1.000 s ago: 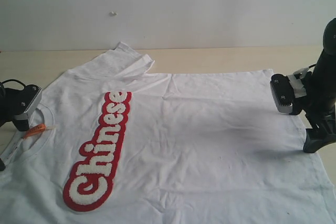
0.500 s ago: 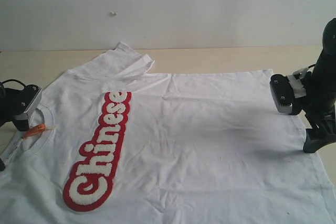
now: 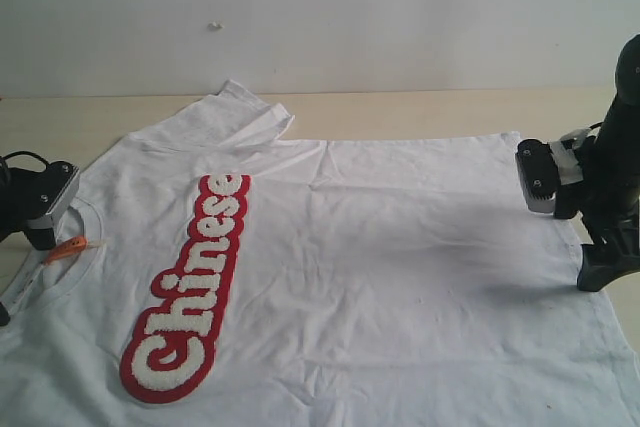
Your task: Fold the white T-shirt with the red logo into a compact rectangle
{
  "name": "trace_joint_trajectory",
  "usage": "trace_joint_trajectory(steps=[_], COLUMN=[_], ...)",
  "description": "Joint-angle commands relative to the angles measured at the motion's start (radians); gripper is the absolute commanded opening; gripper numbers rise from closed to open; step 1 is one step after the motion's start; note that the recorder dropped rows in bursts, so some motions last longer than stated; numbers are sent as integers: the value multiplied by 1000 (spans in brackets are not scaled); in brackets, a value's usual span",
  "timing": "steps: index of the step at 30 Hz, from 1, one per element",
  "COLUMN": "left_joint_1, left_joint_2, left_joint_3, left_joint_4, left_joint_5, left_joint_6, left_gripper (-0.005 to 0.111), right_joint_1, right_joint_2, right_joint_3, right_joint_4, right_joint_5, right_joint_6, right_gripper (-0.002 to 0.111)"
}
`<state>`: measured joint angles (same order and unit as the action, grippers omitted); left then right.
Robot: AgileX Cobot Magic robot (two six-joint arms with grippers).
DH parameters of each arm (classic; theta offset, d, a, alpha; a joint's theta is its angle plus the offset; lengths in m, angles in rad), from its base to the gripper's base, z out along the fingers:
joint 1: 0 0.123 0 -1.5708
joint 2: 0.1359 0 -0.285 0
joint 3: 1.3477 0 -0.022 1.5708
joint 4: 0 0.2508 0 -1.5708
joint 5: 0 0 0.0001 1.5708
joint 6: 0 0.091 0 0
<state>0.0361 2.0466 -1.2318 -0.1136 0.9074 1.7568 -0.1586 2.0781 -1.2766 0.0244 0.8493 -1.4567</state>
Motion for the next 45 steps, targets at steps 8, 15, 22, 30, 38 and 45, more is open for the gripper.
trace_joint_trajectory(steps=[8,15,22,30,38,45], left_joint_1=[-1,-1,-1,-1,-1,-1], left_joint_2=[11,11,11,11,11,11], left_joint_3=[-1,-1,-1,-1,-1,-1], left_joint_4=[1,1,1,1,1,1], left_joint_5=[-16,-16,-16,-16,-16,-16], left_joint_6=[-8,-8,-8,-8,-8,-8], left_gripper=[105,105,105,105,105,105], right_joint_1=[-4,-4,-4,-4,-4,-4], right_joint_2=[52,53,53,53,53,53], right_joint_3=[4,4,4,4,4,4], right_joint_4=[-43,-61,-58,-50,-24,-2], right_joint_5=[-33,27,141,140,121,124], right_joint_6=[67,2,-164,-154,-53,-37], right_gripper=[96,49,0,0,0,0])
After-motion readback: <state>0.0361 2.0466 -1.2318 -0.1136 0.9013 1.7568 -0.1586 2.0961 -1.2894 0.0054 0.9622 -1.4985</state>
